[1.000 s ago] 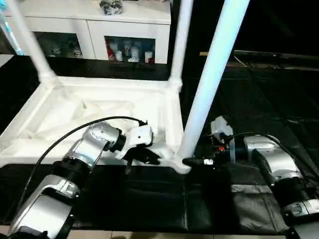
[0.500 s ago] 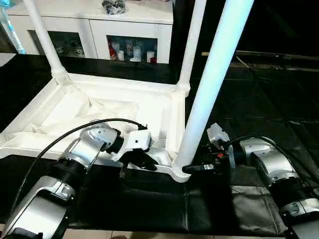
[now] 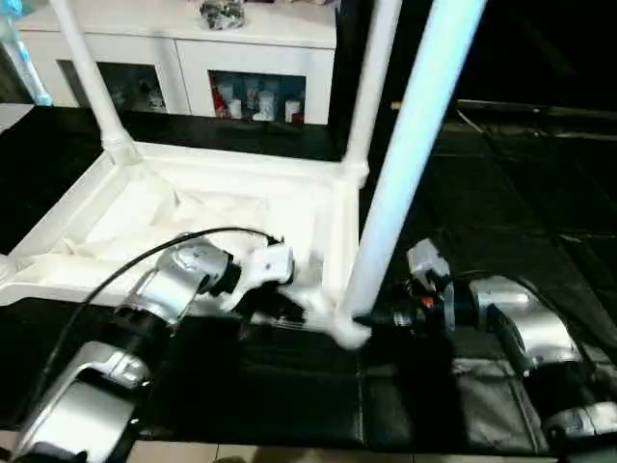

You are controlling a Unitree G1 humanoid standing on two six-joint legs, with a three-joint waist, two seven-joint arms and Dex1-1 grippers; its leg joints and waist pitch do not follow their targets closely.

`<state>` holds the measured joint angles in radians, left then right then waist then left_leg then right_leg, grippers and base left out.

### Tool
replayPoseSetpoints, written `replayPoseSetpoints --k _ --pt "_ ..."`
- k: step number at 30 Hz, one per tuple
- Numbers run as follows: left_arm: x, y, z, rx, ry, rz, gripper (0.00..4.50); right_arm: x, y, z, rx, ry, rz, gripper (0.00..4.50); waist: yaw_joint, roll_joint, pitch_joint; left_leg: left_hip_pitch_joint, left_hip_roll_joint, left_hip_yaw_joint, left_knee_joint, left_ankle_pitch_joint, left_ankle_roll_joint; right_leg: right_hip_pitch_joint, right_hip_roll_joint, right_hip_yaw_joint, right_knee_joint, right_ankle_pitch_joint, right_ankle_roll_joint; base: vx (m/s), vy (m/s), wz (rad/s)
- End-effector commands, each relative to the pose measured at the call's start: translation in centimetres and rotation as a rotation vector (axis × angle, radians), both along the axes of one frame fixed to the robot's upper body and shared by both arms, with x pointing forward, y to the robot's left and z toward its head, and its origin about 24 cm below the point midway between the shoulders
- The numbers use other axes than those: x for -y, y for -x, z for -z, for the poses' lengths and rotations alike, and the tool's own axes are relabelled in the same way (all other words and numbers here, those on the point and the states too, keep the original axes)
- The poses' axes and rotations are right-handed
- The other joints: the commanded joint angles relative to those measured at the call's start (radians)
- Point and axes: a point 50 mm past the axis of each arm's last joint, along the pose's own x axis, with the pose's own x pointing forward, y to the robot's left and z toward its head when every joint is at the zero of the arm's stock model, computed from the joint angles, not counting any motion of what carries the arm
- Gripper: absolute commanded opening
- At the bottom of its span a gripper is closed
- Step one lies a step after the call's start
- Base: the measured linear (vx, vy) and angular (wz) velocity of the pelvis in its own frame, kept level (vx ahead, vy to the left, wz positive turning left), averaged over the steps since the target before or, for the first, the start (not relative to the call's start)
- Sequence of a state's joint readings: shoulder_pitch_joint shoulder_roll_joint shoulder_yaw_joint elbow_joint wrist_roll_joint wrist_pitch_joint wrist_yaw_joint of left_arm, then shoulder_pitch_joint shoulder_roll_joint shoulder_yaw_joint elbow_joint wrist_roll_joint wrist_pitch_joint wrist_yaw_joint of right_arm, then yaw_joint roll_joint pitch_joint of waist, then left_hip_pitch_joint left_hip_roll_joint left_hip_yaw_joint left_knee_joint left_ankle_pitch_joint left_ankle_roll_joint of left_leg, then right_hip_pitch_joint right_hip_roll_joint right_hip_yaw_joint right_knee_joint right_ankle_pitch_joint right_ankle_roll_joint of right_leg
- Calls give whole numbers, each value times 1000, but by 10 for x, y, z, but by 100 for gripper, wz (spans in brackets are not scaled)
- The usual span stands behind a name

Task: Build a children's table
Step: Rotate leg to tighten

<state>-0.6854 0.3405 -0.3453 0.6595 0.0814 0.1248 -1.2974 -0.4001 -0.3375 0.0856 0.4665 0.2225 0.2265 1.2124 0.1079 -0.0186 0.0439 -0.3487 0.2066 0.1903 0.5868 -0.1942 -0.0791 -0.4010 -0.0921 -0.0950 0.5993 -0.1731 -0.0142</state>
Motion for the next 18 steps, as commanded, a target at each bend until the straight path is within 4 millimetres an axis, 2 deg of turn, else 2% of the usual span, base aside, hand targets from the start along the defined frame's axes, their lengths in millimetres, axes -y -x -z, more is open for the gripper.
replayPoseSetpoints --k 1,2,3,4,5,6,7,9,10,11,12,14,16,18 --pt "35 -7 1 33 76 -120 0 -40 3 9 -32 -32 26 204 -9 -7 -48 10 26 -15 -76 -252 6 41 -66 48 -97 -470 -136 0 0 0" --pt "45 -12 2 42 99 -194 0 -50 1 14 -41 -23 102 204 -11 -3 -48 12 25 -16 -75 -262 2 40 -68 47 -100 -498 -126 0 0 0" --pt "47 -13 1 44 105 -212 0 -53 1 15 -40 -22 116 204 -20 -6 -49 8 23 -19 -76 -262 -4 42 -67 45 -102 -518 -111 0 0 0" --pt "54 -15 1 47 119 -260 0 -62 -2 17 -40 -21 162 201 -23 -3 -48 5 23 -21 -78 -265 -4 44 -67 44 -105 -528 -104 0 0 0" --pt "57 -16 1 50 124 -277 0 -65 -3 18 -44 -21 189 199 -30 -6 -49 2 22 -22 -78 -267 -2 45 -67 41 -107 -537 -93 0 0 0" --pt "60 -17 1 53 127 -293 0 -69 -5 19 -49 -21 217 199 -32 -3 -50 2 20 -23 -77 -272 1 44 -66 40 -109 -544 -90 0 0 0" --pt "64 -20 0 55 133 -335 0 -76 -10 20 -58 -21 269 197 -44 0 -49 6 17 -22 -76 -290 6 36 -64 39 -116 -559 -87 0 0 0" --pt "69 -24 -1 66 136 -403 0 -87 -16 19 -67 -11 338 197 -55 1 -49 6 16 -24 -75 -306 7 36 -61 35 -118 -564 -88 0 0 0" --pt "72 -29 -2 85 137 -491 0 -93 -27 19 -80 26 469 197 -59 3 -50 6 15 -25 -75 -309 4 35 -61 34 -118 -562 -90 0 0 0" --pt "72 -29 -2 85 137 -491 0 -93 -27 19 -80 26 469 197 -62 4 -51 6 15 -27 -76 -310 4 36 -62 33 -119 -557 -92 0 0 0" --pt "73 -31 -3 98 136 -524 0 -94 -30 19 -87 46 514 197 -62 4 -52 7 15 -26 -75 -308 8 35 -61 33 -121 -547 -92 0 0 0" --pt "74 -35 -5 123 126 -566 0 -96 -36 18 -67 87 566 197 -67 3 -54 1 17 -27 -77 -287 12 38 -59 37 -112 -480 -114 0 0 0" --pt "75 -38 -8 144 124 -594 0 -96 -40 15 -55 72 615 250 -67 -1 -55 4 18 -23 -77 -283 21 37 -60 40 -109 -438 -130 0 0 0" --pt "76 -38 -8 147 118 -592 0 -97 -40 14 -56 56 630 263 -62 1 -59 -2 20 -21 -76 -231 37 44 -59 45 -94 -326 -162 0 0 0"
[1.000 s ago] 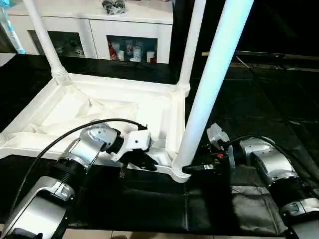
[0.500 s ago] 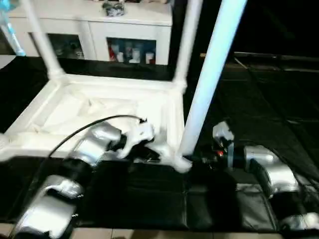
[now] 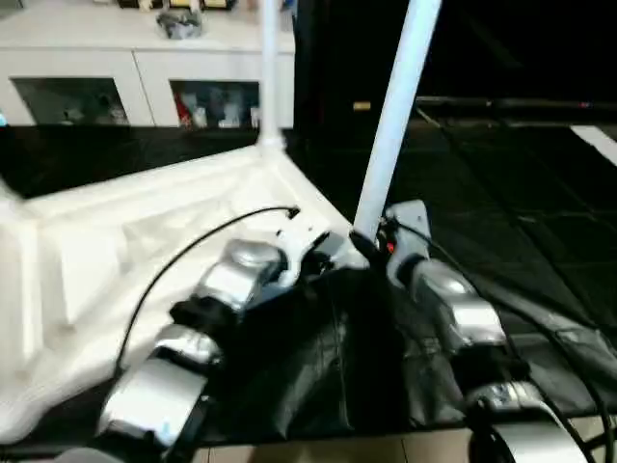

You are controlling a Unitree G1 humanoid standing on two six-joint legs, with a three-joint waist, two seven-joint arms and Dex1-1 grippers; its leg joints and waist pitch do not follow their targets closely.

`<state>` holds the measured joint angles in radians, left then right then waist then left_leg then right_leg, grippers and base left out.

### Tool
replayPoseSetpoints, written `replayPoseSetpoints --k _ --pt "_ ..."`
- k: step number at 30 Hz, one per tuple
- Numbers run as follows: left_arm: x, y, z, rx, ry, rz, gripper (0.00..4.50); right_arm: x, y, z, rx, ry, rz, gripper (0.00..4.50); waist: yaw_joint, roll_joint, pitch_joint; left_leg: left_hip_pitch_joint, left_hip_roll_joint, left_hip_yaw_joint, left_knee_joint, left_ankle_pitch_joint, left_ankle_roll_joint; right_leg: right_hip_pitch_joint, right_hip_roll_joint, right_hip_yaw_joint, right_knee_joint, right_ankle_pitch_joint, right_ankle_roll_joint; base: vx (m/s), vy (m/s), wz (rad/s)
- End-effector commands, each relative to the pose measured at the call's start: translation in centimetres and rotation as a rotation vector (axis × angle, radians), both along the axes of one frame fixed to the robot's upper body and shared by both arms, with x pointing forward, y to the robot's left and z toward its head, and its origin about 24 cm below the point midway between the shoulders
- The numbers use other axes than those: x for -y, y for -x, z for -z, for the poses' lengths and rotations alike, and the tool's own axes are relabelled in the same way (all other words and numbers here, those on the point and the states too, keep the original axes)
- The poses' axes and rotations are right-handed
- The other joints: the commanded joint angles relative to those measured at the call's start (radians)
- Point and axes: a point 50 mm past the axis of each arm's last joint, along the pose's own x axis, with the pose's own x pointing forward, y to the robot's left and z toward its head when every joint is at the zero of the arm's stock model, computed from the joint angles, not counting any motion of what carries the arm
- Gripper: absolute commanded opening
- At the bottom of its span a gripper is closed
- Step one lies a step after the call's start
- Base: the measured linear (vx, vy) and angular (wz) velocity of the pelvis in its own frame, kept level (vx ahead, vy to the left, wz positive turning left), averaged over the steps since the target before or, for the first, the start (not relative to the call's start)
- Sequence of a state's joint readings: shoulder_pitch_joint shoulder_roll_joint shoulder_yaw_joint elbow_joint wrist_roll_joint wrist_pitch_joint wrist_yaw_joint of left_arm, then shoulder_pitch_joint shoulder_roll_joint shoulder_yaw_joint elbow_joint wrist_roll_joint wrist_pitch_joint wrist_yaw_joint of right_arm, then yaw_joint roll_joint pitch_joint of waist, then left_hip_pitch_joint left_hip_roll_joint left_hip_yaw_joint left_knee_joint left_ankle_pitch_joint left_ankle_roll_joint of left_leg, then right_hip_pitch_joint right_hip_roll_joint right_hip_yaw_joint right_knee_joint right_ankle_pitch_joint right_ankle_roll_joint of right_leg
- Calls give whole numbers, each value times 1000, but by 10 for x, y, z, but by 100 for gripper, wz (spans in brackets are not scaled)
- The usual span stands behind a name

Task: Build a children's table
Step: Rotate leg to tighten

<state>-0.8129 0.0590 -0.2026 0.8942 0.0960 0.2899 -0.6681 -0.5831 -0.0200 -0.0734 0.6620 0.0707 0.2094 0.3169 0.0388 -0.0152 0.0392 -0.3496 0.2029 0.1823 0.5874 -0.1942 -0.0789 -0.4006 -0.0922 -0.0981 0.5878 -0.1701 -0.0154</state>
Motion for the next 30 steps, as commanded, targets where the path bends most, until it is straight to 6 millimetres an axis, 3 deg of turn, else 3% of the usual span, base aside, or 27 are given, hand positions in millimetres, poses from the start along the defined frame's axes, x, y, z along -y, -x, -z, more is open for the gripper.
replayPoseSetpoints --k 1,7,9,11,13,15,17,19,24,30 --pt "20 -6 -16 77 27 -13 0 -50 17 15 -87 -74 -178 273 7 -2 -55 -3 24 -12 -76 -216 43 47 -58 49 -77 -290 -174 0 0 0" --pt "8 -4 -9 68 -14 7 0 -36 14 15 -48 -56 -132 320 1 -2 -62 -12 21 -10 -70 -147 64 58 -60 50 -64 -193 -203 0 0 0" --pt "4 -4 -8 63 -20 9 0 -33 13 14 -32 -50 -136 345 3 -2 -61 -9 22 -7 -69 -130 76 56 -58 51 -61 -160 -220 0 0 0" --pt "-10 -3 -4 54 -44 46 0 -12 13 9 24 -36 -166 357 5 -7 -59 -9 23 -7 -70 -129 87 58 -59 50 -61 -156 -228 0 0 0" --pt "-13 -3 -3 50 -50 54 0 -7 13 8 35 -33 -173 377 6 -4 -59 -6 25 -6 -69 -132 92 58 -59 52 -61 -156 -232 0 0 0" --pt "-19 -1 -2 51 -60 87 0 3 13 5 59 -34 -195 397 6 -8 -58 -6 26 -4 -69 -133 92 57 -58 52 -60 -157 -237 0 0 0" --pt "-31 5 1 38 -90 191 0 30 16 -5 112 -8 -304 409 13 -10 -57 -6 27 -5 -69 -146 105 61 -62 52 -63 -178 -232 0 0 0" --pt "-35 10 4 24 -110 252 0 41 18 -10 129 19 -379 431 20 -10 -56 -3 29 -2 -67 -138 108 56 -58 54 -59 -160 -240 0 0 0" --pt "-42 17 8 -3 -130 343 0 51 25 -19 142 32 -523 447 28 -9 -52 0 31 -5 -71 -189 82 54 -63 53 -70 -276 -205 0 0 0" --pt "-50 29 6 -12 -147 559 0 59 36 -29 118 47 -774 447 42 -6 -55 1 37 -2 -69 -163 92 54 -59 54 -55 -163 -245 0 0 0"
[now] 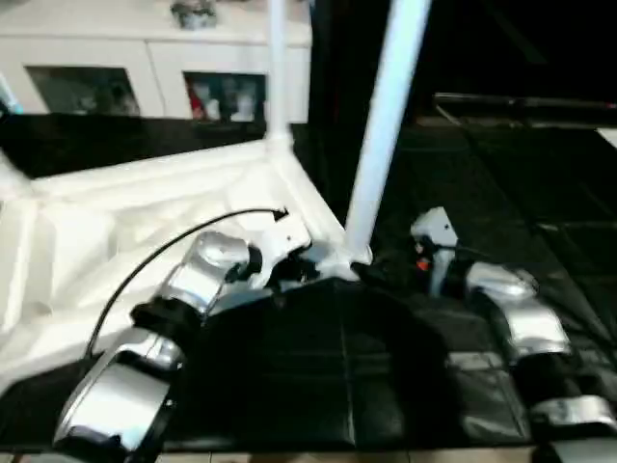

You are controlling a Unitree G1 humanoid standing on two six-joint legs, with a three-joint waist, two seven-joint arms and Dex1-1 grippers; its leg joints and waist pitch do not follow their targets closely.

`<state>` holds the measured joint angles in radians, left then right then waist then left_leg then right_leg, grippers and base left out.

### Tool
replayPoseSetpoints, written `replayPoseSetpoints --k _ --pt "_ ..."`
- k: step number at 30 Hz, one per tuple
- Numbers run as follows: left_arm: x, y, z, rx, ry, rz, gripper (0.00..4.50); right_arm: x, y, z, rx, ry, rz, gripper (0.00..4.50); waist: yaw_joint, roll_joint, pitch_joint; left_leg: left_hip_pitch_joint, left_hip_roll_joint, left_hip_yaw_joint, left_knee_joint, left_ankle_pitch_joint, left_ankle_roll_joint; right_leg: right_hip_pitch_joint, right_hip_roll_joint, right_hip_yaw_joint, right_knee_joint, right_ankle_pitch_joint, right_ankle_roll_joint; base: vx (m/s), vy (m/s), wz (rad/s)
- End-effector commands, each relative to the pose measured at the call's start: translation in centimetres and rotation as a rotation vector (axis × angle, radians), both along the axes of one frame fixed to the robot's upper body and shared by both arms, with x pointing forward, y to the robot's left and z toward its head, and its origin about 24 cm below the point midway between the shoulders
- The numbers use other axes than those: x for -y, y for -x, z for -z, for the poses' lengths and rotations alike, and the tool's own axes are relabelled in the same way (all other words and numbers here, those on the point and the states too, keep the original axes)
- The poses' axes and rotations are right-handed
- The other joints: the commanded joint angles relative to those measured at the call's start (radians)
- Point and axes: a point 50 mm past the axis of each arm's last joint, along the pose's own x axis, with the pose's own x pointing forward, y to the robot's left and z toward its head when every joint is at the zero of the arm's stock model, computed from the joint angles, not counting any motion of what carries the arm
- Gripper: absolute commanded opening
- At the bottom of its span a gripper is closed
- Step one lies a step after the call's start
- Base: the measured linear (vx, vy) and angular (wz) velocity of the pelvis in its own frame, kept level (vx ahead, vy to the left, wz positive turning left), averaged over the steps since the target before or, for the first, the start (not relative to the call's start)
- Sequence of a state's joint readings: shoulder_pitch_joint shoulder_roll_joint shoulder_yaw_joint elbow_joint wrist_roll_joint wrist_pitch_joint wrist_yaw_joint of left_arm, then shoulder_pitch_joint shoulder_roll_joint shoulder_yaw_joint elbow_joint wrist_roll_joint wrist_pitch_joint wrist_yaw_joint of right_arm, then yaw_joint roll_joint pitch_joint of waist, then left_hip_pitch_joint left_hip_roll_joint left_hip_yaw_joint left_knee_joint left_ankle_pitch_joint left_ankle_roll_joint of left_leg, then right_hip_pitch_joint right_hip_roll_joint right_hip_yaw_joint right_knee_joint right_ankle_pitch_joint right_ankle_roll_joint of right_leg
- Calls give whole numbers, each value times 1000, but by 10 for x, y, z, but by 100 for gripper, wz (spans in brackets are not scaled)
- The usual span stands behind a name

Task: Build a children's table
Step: Rotate leg to tighten

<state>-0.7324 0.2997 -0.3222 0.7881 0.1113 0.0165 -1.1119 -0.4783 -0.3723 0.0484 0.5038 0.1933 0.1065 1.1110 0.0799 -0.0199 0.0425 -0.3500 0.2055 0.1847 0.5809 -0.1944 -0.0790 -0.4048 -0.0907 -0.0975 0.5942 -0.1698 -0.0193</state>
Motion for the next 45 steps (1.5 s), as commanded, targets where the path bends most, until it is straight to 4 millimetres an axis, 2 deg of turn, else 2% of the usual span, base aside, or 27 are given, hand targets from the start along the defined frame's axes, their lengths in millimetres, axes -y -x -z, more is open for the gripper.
replayPoseSetpoints --k 1,2,3,4,5,8,9,11,13,14,19,21,23,27,29,30,34,39,40,41,42,43,45 --pt "0 14 12 -72 -66 146 0 -2 5 -5 -12 9 -124 447 5 -2 -58 1 35 -4 -62 -169 91 59 -61 53 -61 -171 -242 0 0 0" --pt "-1 17 11 -82 -65 182 0 -2 7 -5 -24 18 -171 447 5 -2 -58 1 35 -4 -62 -169 91 59 -61 53 -61 -171 -242 0 0 0" --pt "-1 19 10 -91 -65 216 0 -3 9 -5 -35 26 -208 447 12 -2 -57 1 36 -3 -63 -176 85 58 -63 53 -63 -199 -236 0 0 0" --pt "-3 21 8 -101 -75 263 0 -4 10 -4 -50 35 -252 430 15 -3 -57 5 37 -2 -63 -179 79 54 -62 53 -63 -204 -235 0 0 0" --pt "-4 25 7 -105 -88 312 0 -5 11 -3 -65 42 -288 419 17 -2 -58 2 39 -5 -65 -182 74 56 -64 53 -62 -209 -236 0 0 0" --pt "-6 27 6 -111 -104 344 0 -7 12 -2 -78 52 -319 400 20 -1 -57 8 40 -3 -65 -187 62 51 -63 54 -62 -212 -234 0 0 0" --pt "-7 28 6 -115 -109 358 0 -8 12 -1 -82 60 -340 378 21 -2 -57 7 40 -2 -66 -190 58 51 -64 54 -61 -210 -237 0 0 0" --pt "-9 29 4 -122 -115 379 0 -10 14 0 -88 70 -368 367 23 -3 -57 7 40 -2 -67 -192 51 51 -63 54 -61 -218 -233 0 0 0" --pt "-9 30 3 -113 -121 395 0 -14 16 2 -92 85 -403 361 26 -5 -58 5 40 -2 -66 -184 50 53 -66 56 -59 -216 -226 0 0 0" --pt "-9 30 3 -113 -121 395 0 -14 16 2 -92 85 -404 336 27 -5 -58 6 39 -2 -65 -179 50 53 -64 56 -58 -212 -226 0 0 0" --pt "-9 33 2 -121 -116 426 0 -17 17 5 -112 85 -436 293 28 -8 -60 3 39 -1 -63 -162 53 55 -65 56 -55 -198 -225 0 0 0" --pt "-8 34 2 -124 -114 433 0 -17 17 5 -122 84 -441 293 27 -8 -59 4 38 -1 -64 -164 55 53 -64 55 -56 -204 -225 0 0 0" --pt "-8 35 2 -126 -113 436 0 -17 17 6 -126 83 -443 264 28 -7 -59 4 38 -1 -64 -166 53 53 -64 55 -57 -212 -223 0 0 0" --pt "-8 36 3 -130 -113 442 0 -17 17 6 -134 77 -448 243 29 -8 -59 4 38 -1 -63 -163 53 53 -64 56 -57 -219 -218 0 0 0" --pt "-8 36 3 -132 -113 441 0 -16 17 7 -138 75 -452 213 28 -9 -59 4 37 -1 -63 -160 54 53 -63 56 -56 -215 -218 0 0 0" --pt "-8 36 3 -131 -113 435 0 -16 17 7 -142 73 -455 213 28 -13 -60 3 37 0 -62 -157 55 54 -63 55 -56 -216 -218 0 0 0" --pt "-6 34 3 -130 -102 398 0 -19 18 8 -153 40 -451 201 28 -10 -60 3 37 0 -61 -146 59 53 -62 55 -54 -198 -224 0 0 0" --pt "-1 28 3 -140 -63 297 0 -27 22 9 -168 -30 -411 196 28 -5 -58 3 36 -1 -62 -164 51 54 -62 55 -57 -225 -219 0 0 0" --pt "4 23 3 -132 -39 224 0 -32 24 15 -170 -18 -351 196 31 1 -56 9 38 0 -64 -176 43 49 -62 57 -61 -240 -213 0 0 0" --pt "4 23 3 -132 -39 224 0 -32 24 15 -170 -18 -351 196 32 -1 -54 13 38 1 -64 -186 39 47 -61 57 -66 -251 -210 0 0 0" --pt "14 17 3 -125 -2 124 0 -41 25 24 -174 -2 -247 196 26 -4 -53 10 35 0 -67 -207 28 49 -61 58 -69 -284 -201 0 0 0" --pt "23 13 5 -123 24 54 0 -49 24 29 -182 -8 -164 196 23 0 -49 11 32 -2 -70 -237 16 47 -61 55 -78 -351 -179 0 0 0" --pt "30 10 6 -119 39 5 0 -58 23 32 -190 -28 -102 196 17 -2 -44 12 29 -9 -73 -277 0 46 -65 50 -88 -459 -145 -50 4 -4"
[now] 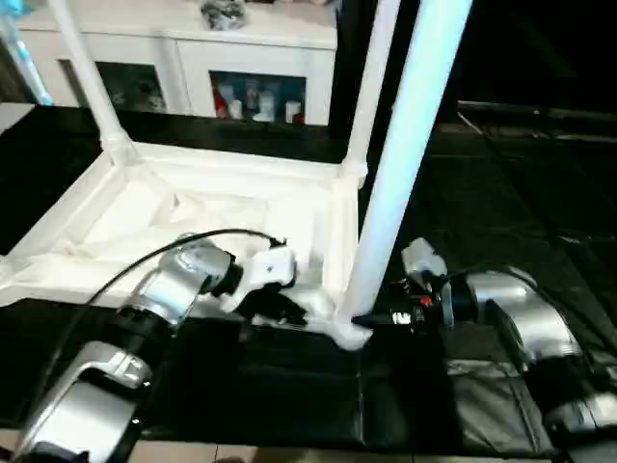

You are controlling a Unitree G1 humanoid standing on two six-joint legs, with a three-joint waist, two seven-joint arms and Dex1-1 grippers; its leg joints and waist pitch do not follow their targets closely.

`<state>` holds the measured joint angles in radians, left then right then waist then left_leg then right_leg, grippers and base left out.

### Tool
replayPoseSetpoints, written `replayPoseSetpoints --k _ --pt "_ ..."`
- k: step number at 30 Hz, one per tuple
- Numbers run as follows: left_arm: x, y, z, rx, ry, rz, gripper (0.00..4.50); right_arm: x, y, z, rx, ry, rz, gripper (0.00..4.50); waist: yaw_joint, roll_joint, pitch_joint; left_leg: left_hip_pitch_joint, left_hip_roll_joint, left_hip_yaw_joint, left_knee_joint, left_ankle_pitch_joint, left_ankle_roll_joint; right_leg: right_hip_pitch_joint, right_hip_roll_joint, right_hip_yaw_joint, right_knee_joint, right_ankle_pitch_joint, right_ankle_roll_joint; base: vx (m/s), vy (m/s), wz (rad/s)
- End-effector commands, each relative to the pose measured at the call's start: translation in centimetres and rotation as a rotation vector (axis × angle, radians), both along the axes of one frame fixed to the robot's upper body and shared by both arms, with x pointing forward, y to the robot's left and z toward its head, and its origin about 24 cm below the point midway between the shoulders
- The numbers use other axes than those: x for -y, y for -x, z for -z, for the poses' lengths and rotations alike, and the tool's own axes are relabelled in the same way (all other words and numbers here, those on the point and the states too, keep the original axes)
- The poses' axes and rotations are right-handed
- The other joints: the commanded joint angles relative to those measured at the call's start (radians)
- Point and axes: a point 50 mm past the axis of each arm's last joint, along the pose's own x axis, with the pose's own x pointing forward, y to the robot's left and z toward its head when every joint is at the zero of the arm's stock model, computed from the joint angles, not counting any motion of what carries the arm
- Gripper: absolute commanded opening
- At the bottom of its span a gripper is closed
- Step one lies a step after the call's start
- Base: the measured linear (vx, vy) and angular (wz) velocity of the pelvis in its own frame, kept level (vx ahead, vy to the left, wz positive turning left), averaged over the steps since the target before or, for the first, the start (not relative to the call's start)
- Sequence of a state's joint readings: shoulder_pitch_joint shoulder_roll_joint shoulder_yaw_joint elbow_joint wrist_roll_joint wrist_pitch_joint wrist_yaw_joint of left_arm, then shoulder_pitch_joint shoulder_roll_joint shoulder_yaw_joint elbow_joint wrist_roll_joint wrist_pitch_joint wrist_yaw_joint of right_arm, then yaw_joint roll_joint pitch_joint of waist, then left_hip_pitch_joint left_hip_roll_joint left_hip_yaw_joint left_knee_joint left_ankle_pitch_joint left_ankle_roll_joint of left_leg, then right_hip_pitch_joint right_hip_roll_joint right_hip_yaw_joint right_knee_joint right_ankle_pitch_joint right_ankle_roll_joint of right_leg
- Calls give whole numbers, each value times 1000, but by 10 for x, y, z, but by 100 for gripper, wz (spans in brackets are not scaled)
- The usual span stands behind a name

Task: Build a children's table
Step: Rotate leg to tighten

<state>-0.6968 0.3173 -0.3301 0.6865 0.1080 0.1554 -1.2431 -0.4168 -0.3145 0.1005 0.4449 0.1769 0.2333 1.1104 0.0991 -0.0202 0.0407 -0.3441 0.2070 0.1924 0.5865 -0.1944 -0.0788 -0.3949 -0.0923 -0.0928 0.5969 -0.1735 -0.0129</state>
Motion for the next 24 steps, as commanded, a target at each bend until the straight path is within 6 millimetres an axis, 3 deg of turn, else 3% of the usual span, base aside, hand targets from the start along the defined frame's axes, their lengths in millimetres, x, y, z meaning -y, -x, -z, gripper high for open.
replayPoseSetpoints --k 1,2,3,4,5,6,9,11,12,14,15,17,21,24 --pt "36 -2 5 19 55 -81 0 -39 6 10 -44 -31 -21 196 -13 -4 -43 12 22 -20 -77 -307 -8 34 -68 42 -109 -569 -100 0 0 0" --pt "41 -4 6 17 61 -114 0 -46 4 11 -50 -34 24 195 -16 -2 -43 12 21 -24 -78 -311 -8 34 -68 41 -109 -577 -93 0 0 0" --pt "47 -6 6 19 70 -151 0 -52 1 12 -64 -39 75 195 -26 -5 -39 3 20 -26 -81 -321 -4 37 -64 36 -114 -603 -73 0 0 0" --pt "47 -6 6 19 70 -151 0 -52 1 12 -64 -39 75 194 -29 -1 -38 14 17 -28 -77 -354 -5 28 -66 28 -128 -664 -52 0 0 0" --pt "59 -13 4 28 93 -242 0 -66 -7 14 -91 -43 192 194 -34 -2 -38 18 15 -28 -75 -362 -3 26 -67 27 -134 -677 -46 0 0 0" --pt "59 -13 4 28 93 -242 0 -66 -7 14 -91 -43 192 193 -47 5 -37 25 14 -31 -74 -389 -6 21 -64 20 -138 -683 -51 0 0 0" --pt "69 -21 -2 54 125 -351 0 -78 -20 16 -99 -10 327 193 -73 11 -38 10 14 -48 -81 -434 -11 39 -62 -2 -143 -655 -35 0 0 0" --pt "72 -25 -6 69 141 -397 0 -80 -26 15 -97 3 394 193 -79 17 -41 13 19 -52 -85 -448 1 46 -67 -8 -148 -604 -44 0 0 0" --pt "72 -27 -8 82 140 -411 0 -81 -28 13 -101 -12 427 193 -80 18 -43 8 19 -52 -87 -432 5 47 -68 -5 -144 -565 -61 0 0 0" --pt "72 -29 -10 111 131 -419 0 -82 -30 9 -97 -49 466 193 -75 16 -45 11 21 -48 -89 -411 12 43 -69 3 -140 -515 -87 0 0 0" --pt "71 -29 -10 120 124 -407 0 -82 -30 8 -93 -62 468 227 -73 9 -45 8 22 -44 -91 -389 18 42 -68 10 -133 -478 -107 0 0 0" --pt "69 -29 -9 131 110 -401 0 -83 -29 6 -85 -72 479 247 -68 12 -47 6 25 -39 -93 -350 22 44 -68 20 -122 -405 -141 0 0 0" --pt "62 -29 -5 159 78 -371 0 -75 -28 6 -49 -63 499 291 -60 9 -50 5 26 -30 -90 -283 32 47 -70 29 -110 -326 -169 0 0 0" --pt "56 -28 -3 161 67 -356 0 -65 -27 6 -55 -84 516 314 -55 9 -50 10 25 -24 -87 -272 39 42 -68 32 -112 -339 -175 0 0 0"
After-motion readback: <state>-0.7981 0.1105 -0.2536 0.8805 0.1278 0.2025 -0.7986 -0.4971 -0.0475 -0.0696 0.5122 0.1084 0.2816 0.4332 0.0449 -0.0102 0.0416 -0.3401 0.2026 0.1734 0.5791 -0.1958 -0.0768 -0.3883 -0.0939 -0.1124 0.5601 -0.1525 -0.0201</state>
